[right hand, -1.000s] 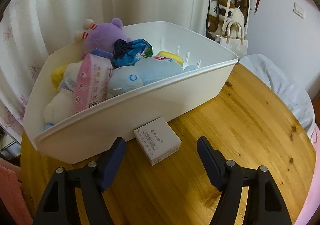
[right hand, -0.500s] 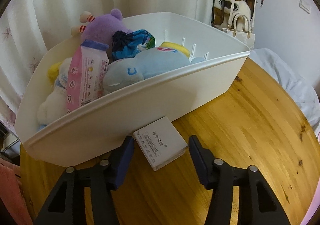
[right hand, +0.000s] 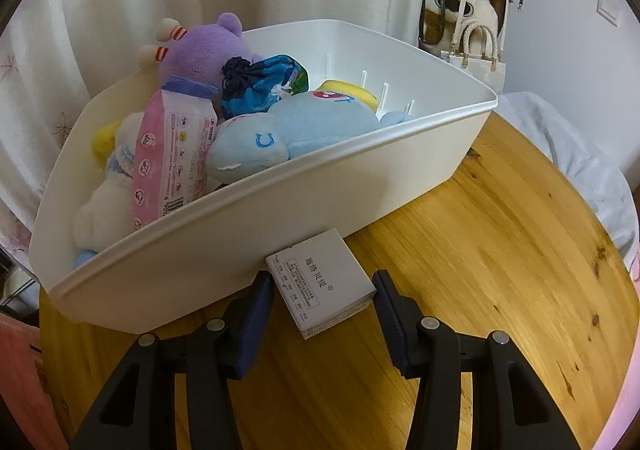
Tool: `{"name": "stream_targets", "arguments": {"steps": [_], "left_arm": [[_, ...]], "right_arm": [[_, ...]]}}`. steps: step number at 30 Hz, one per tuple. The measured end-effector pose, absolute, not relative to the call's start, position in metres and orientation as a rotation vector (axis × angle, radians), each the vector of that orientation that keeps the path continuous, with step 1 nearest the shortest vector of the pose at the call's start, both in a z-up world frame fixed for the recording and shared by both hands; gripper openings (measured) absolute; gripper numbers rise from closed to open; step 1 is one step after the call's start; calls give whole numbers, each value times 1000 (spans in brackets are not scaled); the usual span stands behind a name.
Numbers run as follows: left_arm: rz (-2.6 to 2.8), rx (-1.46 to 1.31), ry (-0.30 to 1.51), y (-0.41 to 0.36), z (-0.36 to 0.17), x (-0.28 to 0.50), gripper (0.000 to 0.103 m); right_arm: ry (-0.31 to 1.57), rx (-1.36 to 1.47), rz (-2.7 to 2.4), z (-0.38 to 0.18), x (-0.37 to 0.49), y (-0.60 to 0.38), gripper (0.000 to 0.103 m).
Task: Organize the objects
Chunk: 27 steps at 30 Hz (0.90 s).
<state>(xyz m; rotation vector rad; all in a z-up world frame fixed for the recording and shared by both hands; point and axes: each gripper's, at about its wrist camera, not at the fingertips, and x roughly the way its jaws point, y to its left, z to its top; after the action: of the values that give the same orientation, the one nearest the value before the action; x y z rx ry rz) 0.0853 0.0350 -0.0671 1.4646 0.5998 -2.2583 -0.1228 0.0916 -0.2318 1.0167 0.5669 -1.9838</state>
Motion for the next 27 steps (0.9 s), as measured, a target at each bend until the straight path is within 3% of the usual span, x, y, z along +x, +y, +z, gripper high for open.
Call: {"name": "stream_targets", "arguments": {"steps": [11,27], "left_arm": [[-2412,1476,554,12,-62,88,75],[-2604,1502,649,-49,-68,98,75]], "right_arm": [[578,1091,-2109,-221,-114,98,51],[487,1157,-2378,-173,-69,87,51]]}}
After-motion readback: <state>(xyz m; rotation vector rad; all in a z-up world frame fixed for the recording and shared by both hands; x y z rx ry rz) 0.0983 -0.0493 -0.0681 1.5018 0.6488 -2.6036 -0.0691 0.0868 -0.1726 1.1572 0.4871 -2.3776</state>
